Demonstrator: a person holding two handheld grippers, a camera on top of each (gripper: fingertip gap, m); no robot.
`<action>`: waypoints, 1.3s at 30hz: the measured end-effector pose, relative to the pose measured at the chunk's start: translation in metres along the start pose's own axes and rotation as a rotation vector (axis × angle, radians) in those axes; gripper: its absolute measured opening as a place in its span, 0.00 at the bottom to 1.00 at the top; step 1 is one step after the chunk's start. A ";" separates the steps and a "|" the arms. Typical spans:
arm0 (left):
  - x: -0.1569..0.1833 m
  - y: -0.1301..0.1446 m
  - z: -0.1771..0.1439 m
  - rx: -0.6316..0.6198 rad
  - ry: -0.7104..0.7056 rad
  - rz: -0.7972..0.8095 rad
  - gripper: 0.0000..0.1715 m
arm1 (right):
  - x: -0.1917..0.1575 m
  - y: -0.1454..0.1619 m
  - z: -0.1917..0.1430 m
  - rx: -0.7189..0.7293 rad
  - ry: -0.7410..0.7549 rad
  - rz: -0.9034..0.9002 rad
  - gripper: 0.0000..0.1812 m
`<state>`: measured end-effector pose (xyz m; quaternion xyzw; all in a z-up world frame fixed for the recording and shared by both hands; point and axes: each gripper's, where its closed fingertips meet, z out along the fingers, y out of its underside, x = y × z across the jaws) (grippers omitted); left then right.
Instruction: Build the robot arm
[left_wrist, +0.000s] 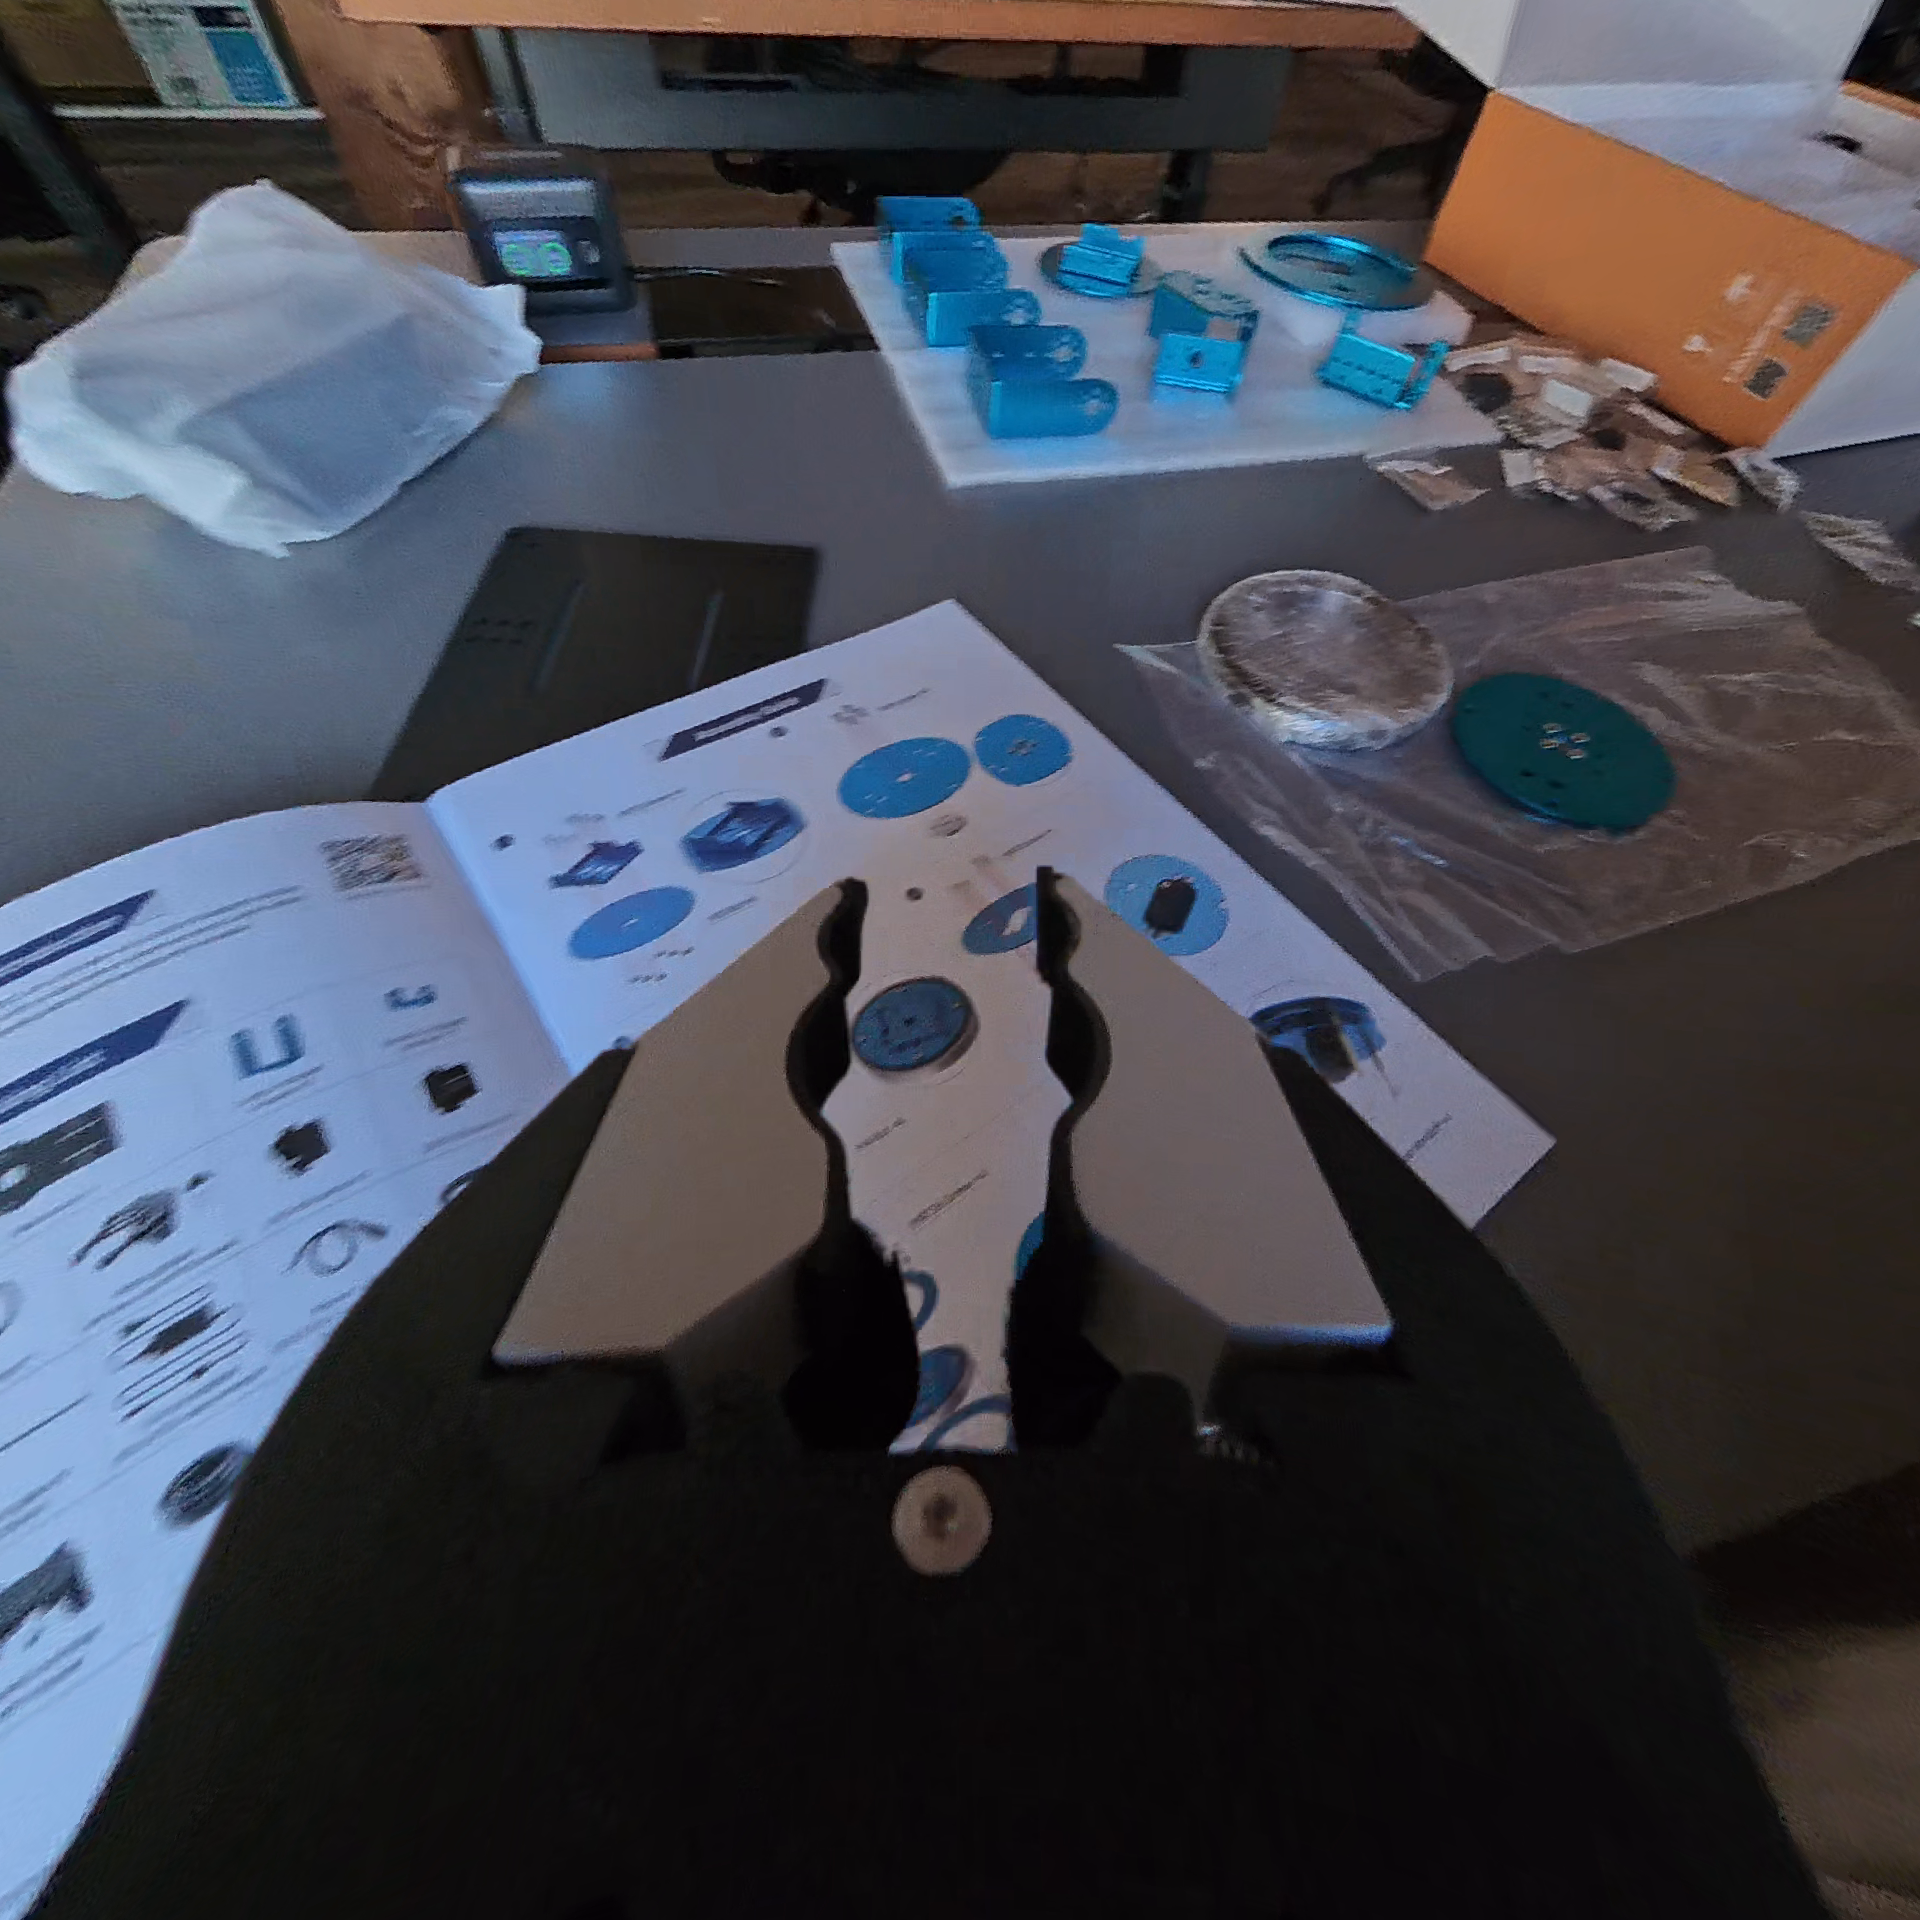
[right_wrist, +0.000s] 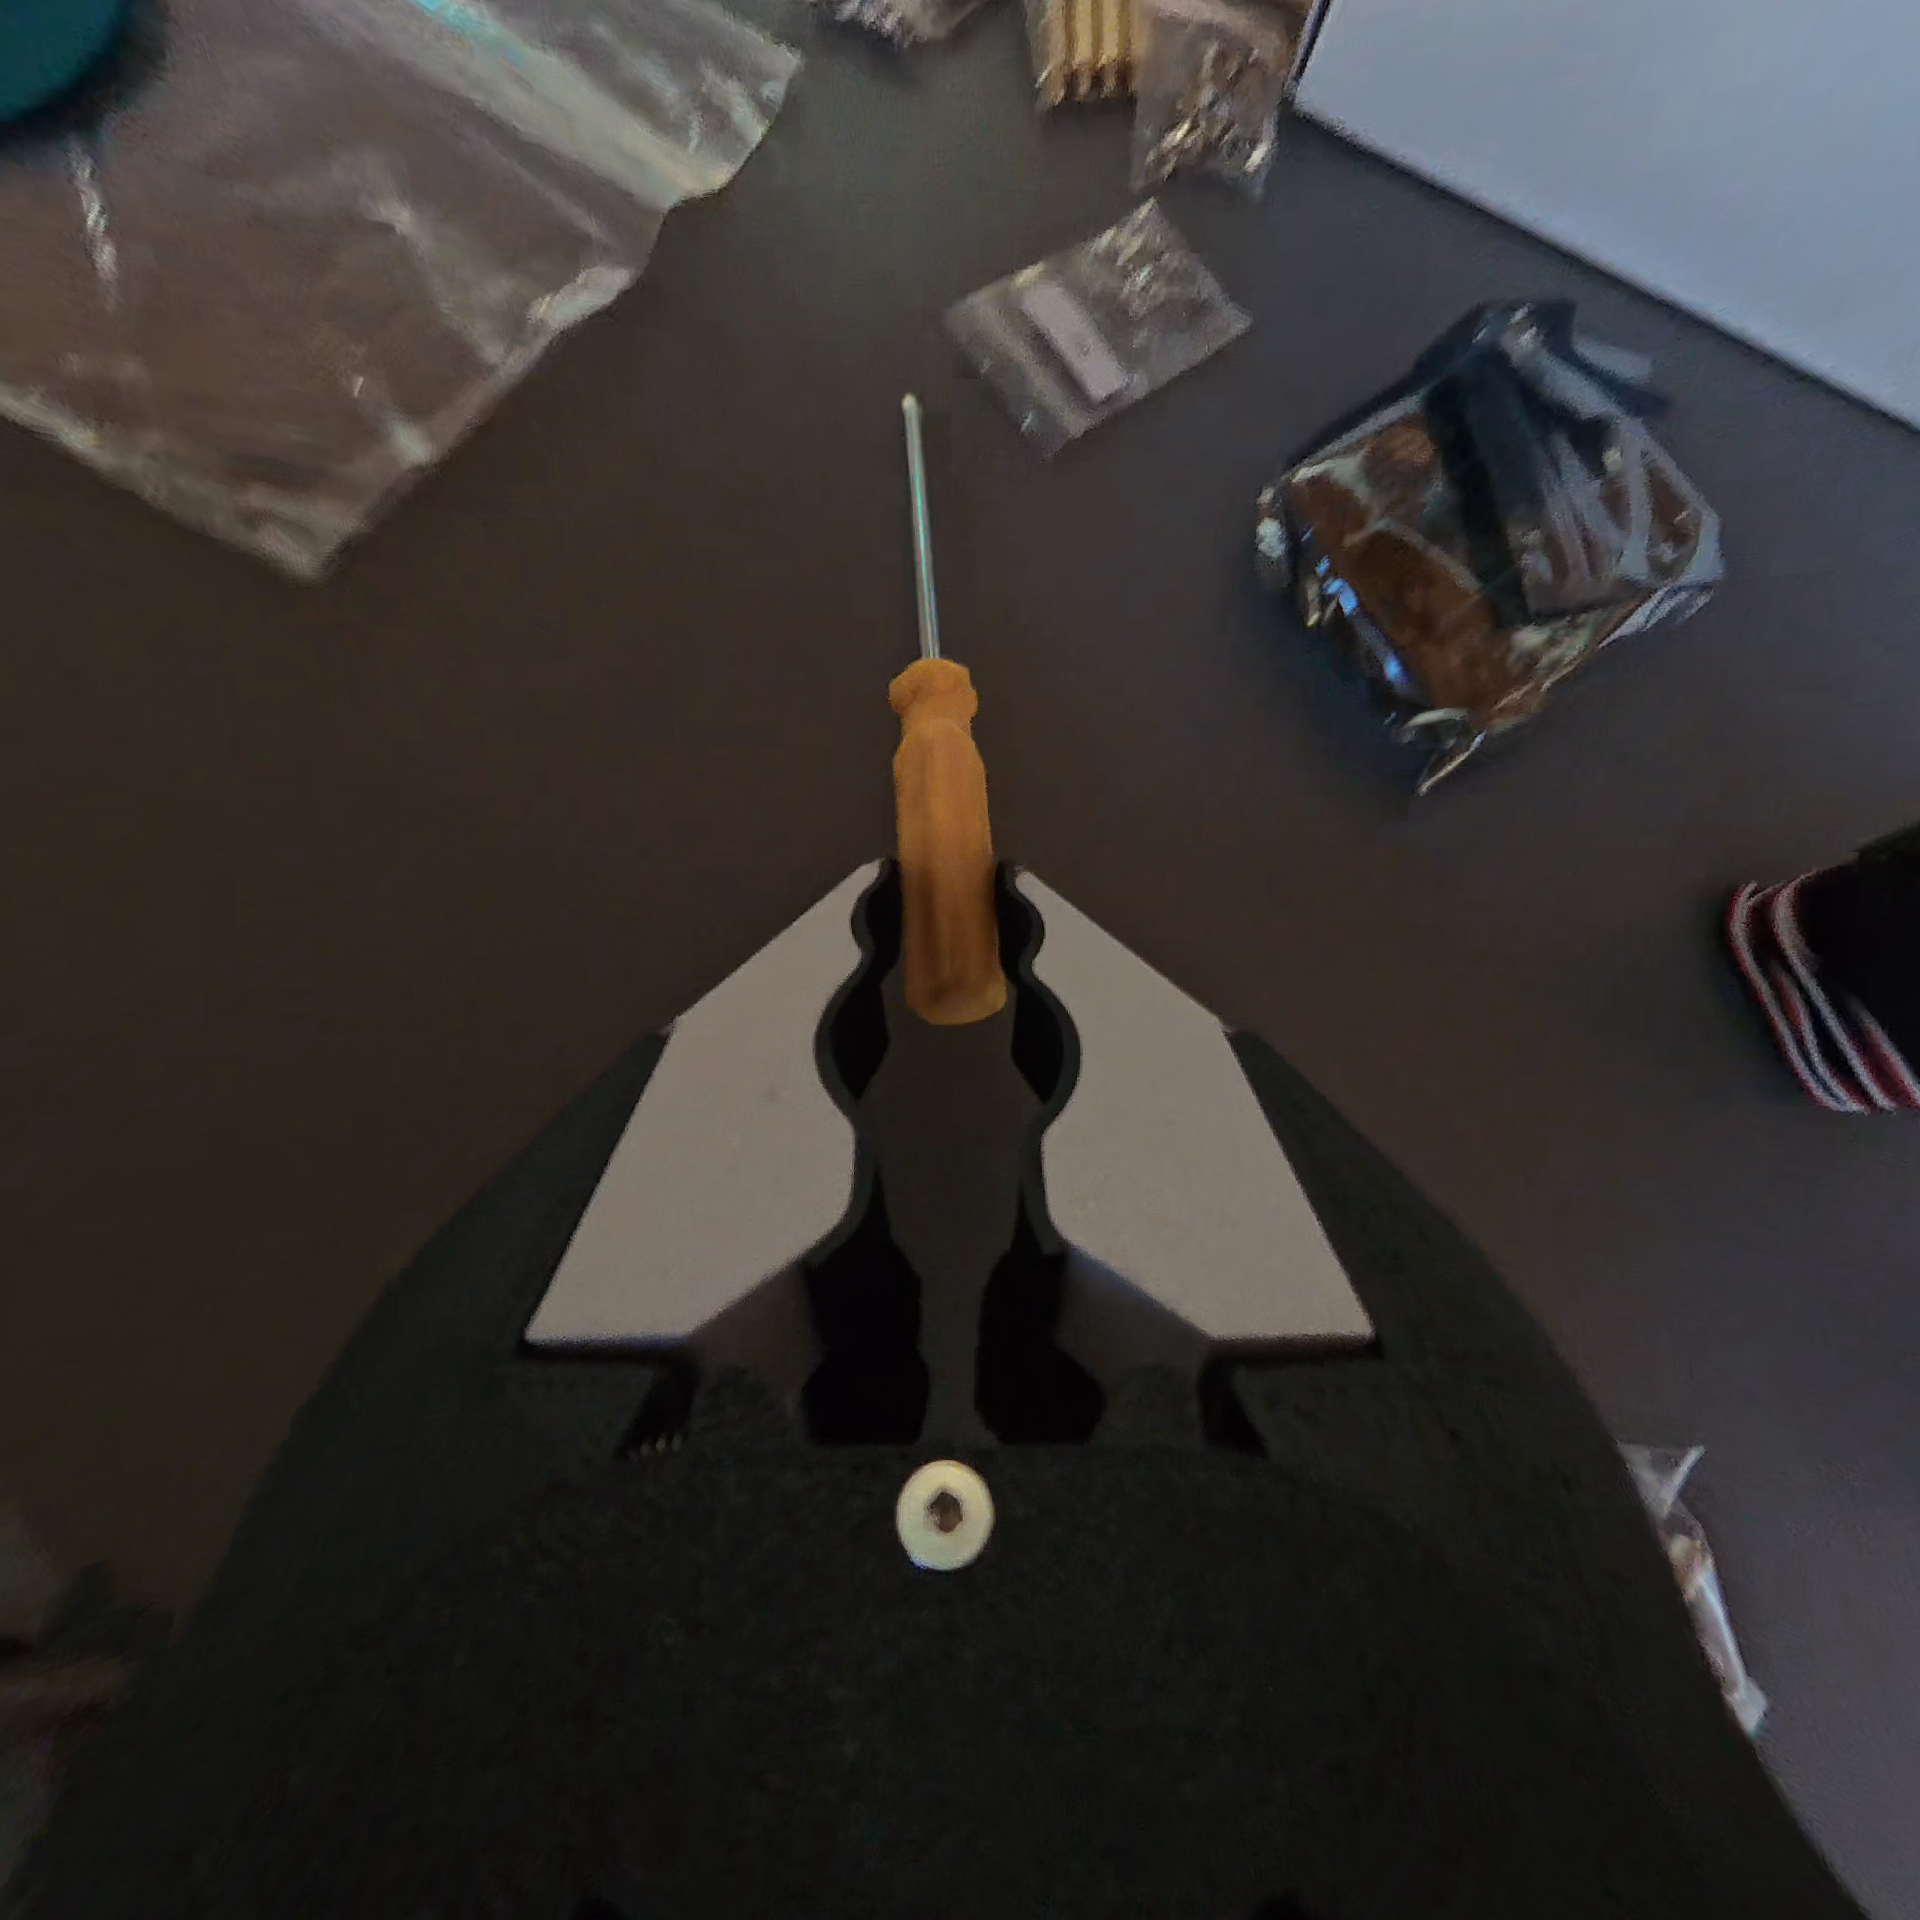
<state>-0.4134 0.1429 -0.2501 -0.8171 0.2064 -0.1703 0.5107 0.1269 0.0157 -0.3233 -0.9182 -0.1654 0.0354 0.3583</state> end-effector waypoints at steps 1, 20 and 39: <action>-0.006 0.002 -0.005 0.001 -0.022 0.002 0.19 | -0.004 0.008 -0.004 -0.019 -0.024 -0.020 0.10; -0.044 0.066 -0.030 -0.217 -0.174 -0.115 0.19 | -0.015 -0.094 -0.024 0.495 0.117 0.149 0.29; -0.035 0.082 -0.023 -0.270 -0.191 -0.123 0.20 | -0.130 -0.154 0.058 0.509 -0.158 0.060 0.27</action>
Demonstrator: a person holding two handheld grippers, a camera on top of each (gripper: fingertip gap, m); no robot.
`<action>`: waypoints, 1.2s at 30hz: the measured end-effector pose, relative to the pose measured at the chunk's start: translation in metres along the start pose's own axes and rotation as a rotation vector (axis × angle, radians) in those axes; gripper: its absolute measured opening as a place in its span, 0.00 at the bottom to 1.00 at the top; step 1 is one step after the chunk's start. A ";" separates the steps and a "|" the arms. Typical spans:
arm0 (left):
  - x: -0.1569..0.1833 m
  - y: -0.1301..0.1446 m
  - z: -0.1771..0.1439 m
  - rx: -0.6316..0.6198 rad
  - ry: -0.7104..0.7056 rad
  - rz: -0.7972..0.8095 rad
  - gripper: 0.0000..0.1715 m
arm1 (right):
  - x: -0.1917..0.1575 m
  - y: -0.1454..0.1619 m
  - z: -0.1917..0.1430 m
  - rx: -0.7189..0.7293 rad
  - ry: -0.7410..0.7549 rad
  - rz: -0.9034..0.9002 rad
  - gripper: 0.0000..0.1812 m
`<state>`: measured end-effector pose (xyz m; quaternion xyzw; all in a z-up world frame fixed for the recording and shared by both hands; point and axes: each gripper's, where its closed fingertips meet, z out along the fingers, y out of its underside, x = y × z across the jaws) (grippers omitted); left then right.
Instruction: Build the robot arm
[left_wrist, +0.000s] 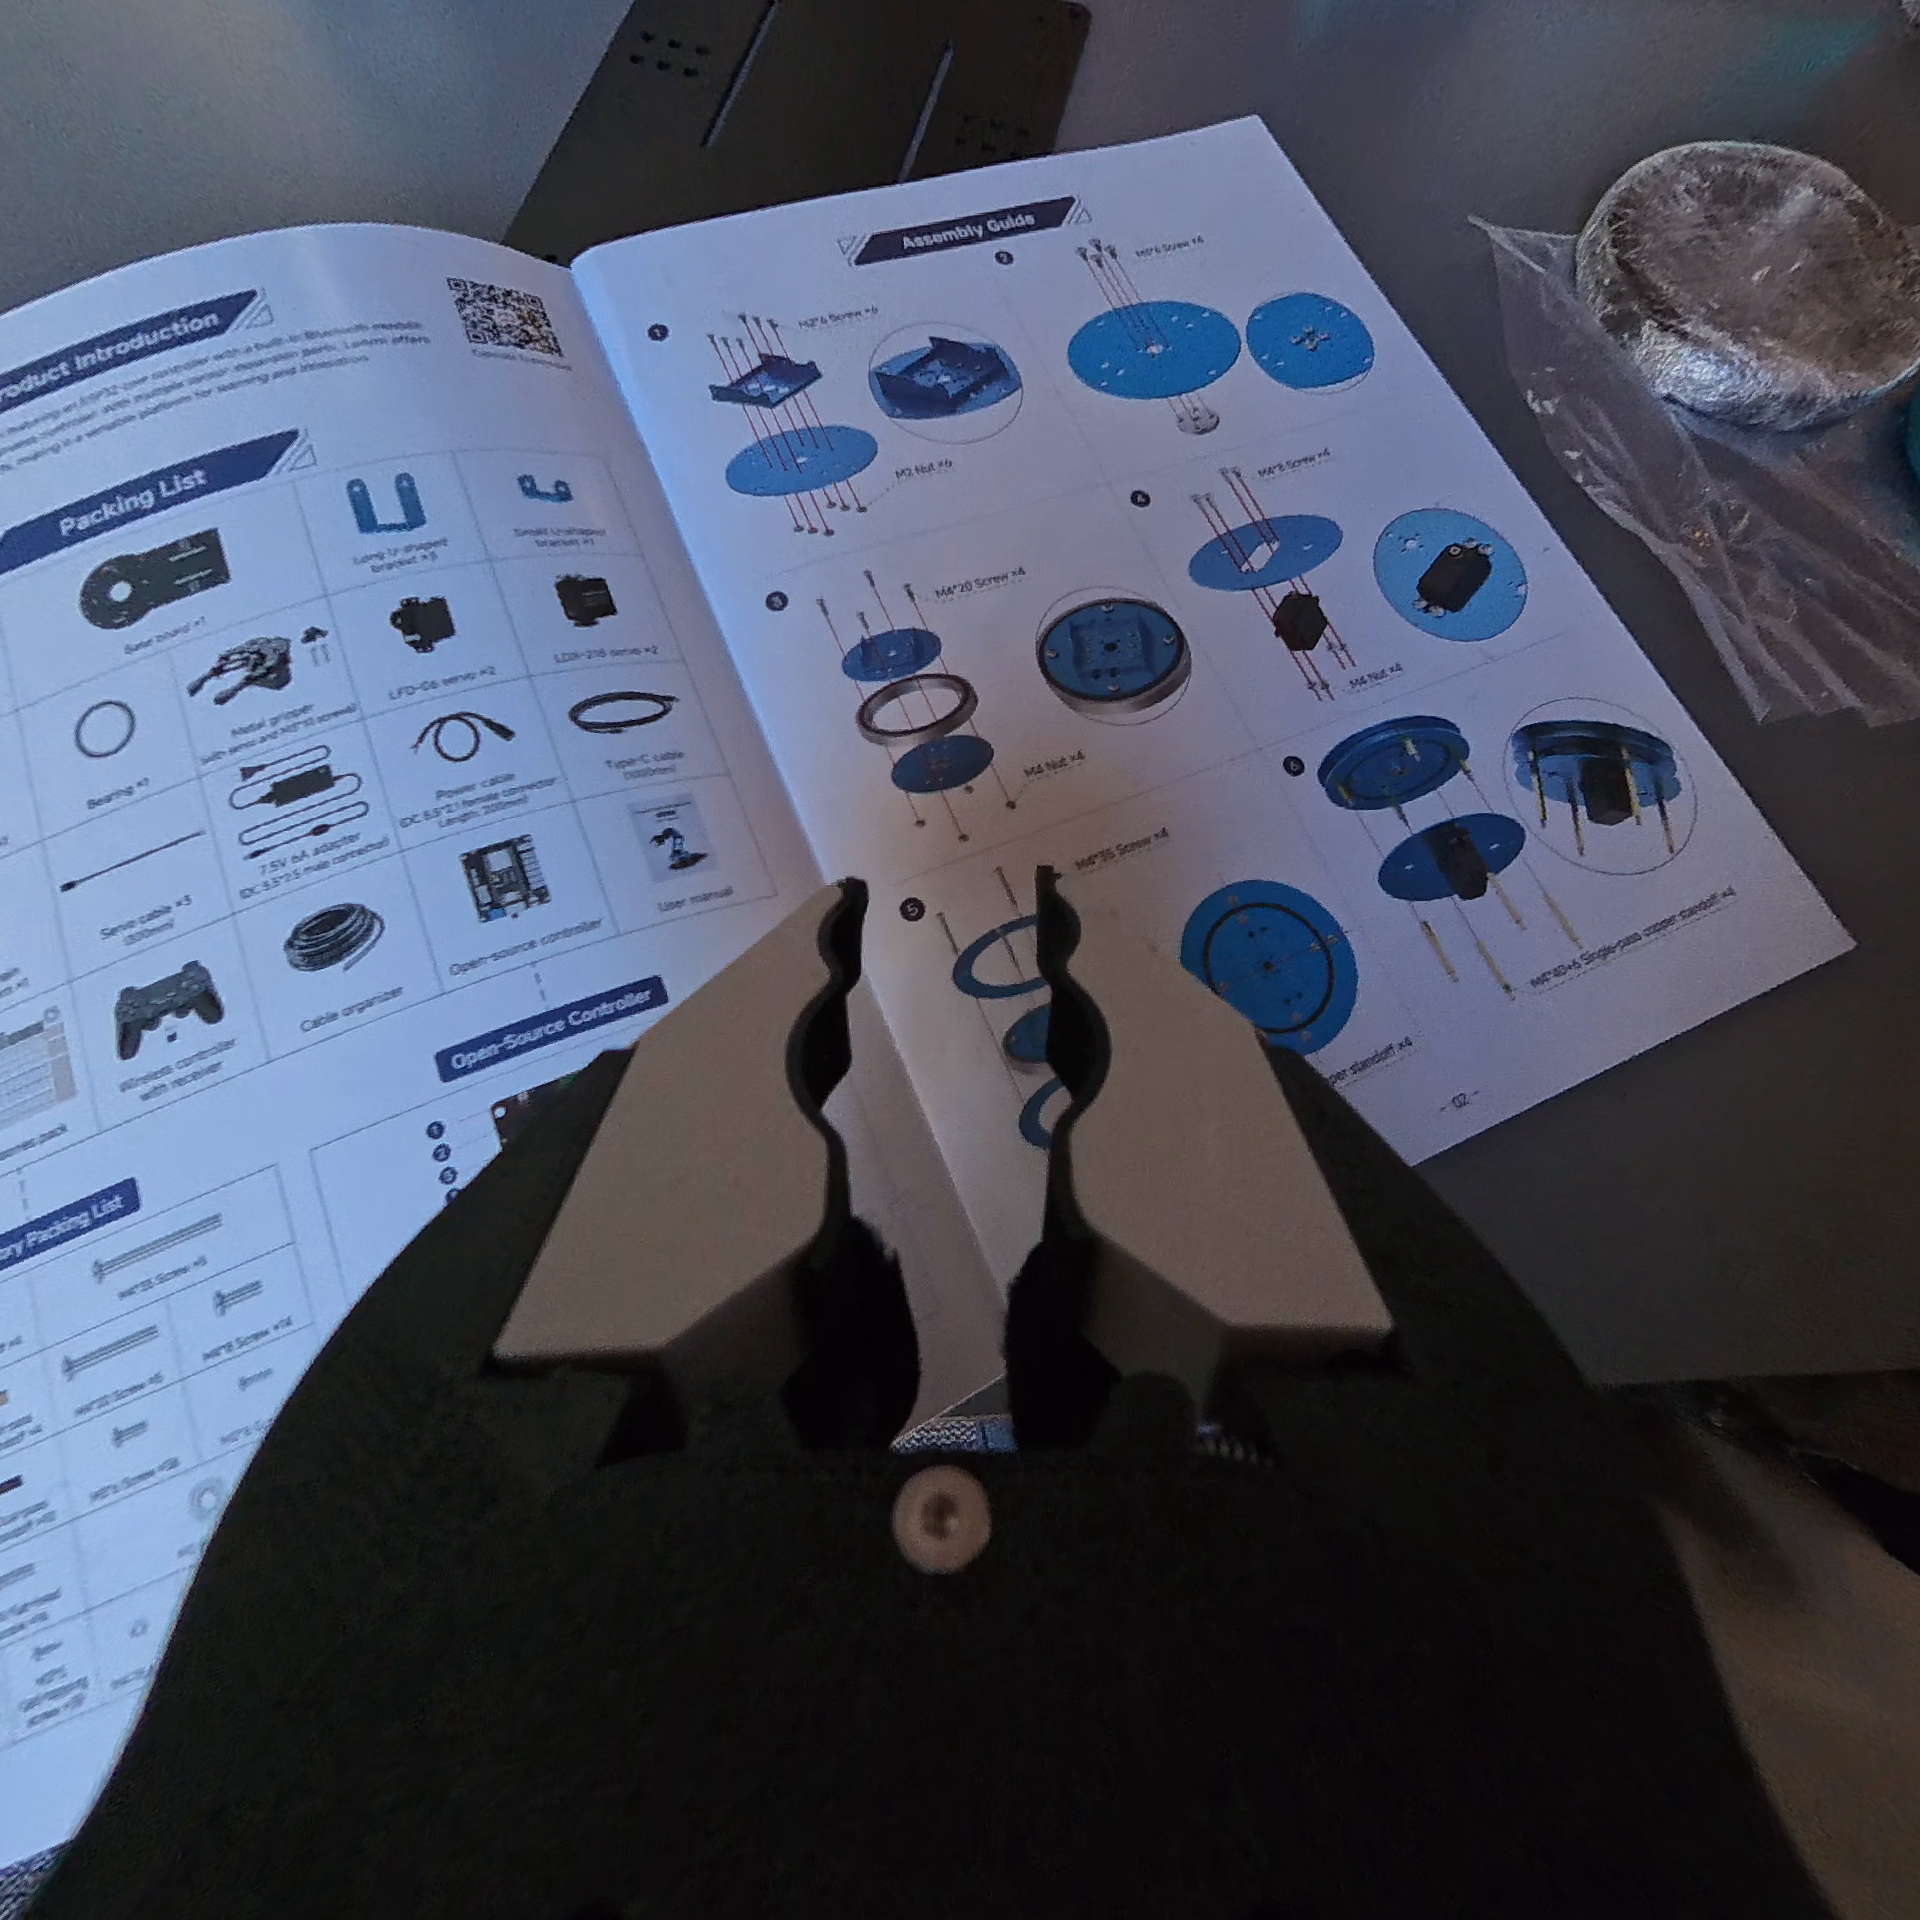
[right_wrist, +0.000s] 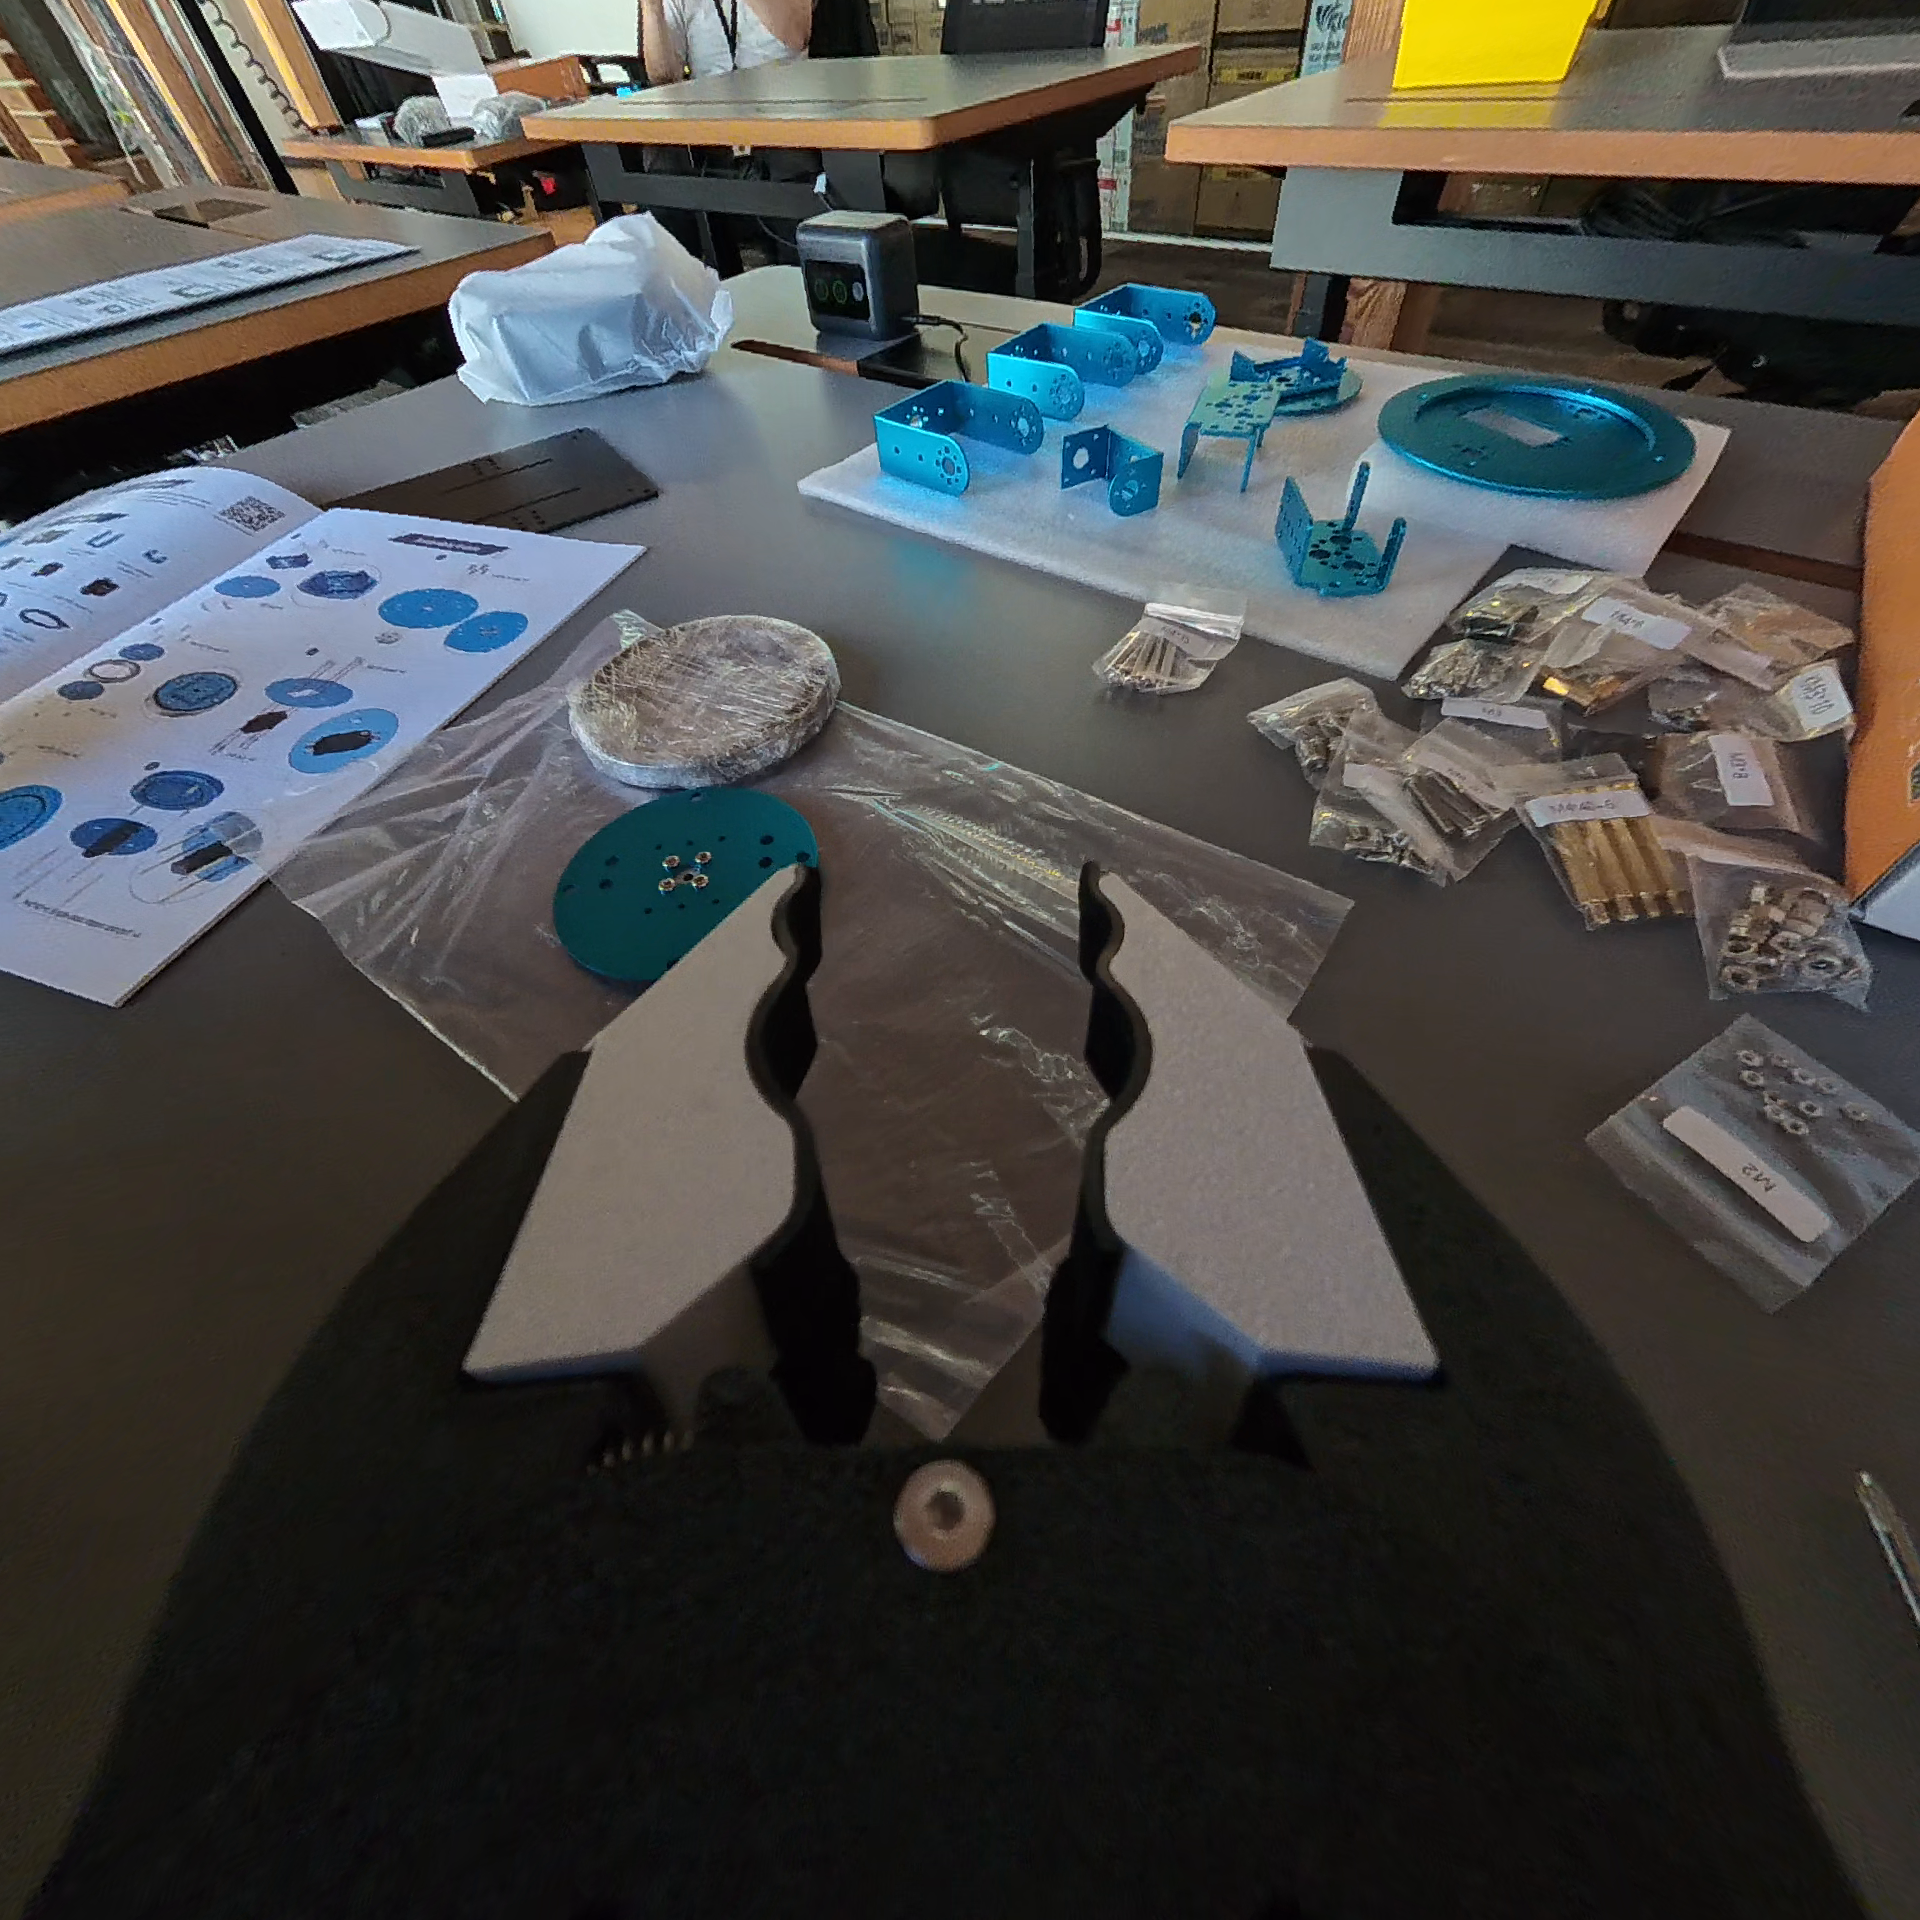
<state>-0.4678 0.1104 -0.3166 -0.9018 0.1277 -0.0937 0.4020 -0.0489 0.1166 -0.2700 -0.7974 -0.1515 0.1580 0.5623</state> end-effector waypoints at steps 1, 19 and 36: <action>0.000 0.001 -0.001 0.000 -0.002 0.000 0.20 | 0.000 0.000 -0.001 0.003 0.000 0.004 0.27; 0.006 0.003 -0.008 0.003 0.007 0.032 0.19 | 0.015 0.008 -0.009 -0.022 0.067 0.005 0.26; 0.126 -0.094 -0.015 -0.021 0.311 0.363 0.22 | 0.099 0.026 -0.074 -0.050 0.185 0.032 0.26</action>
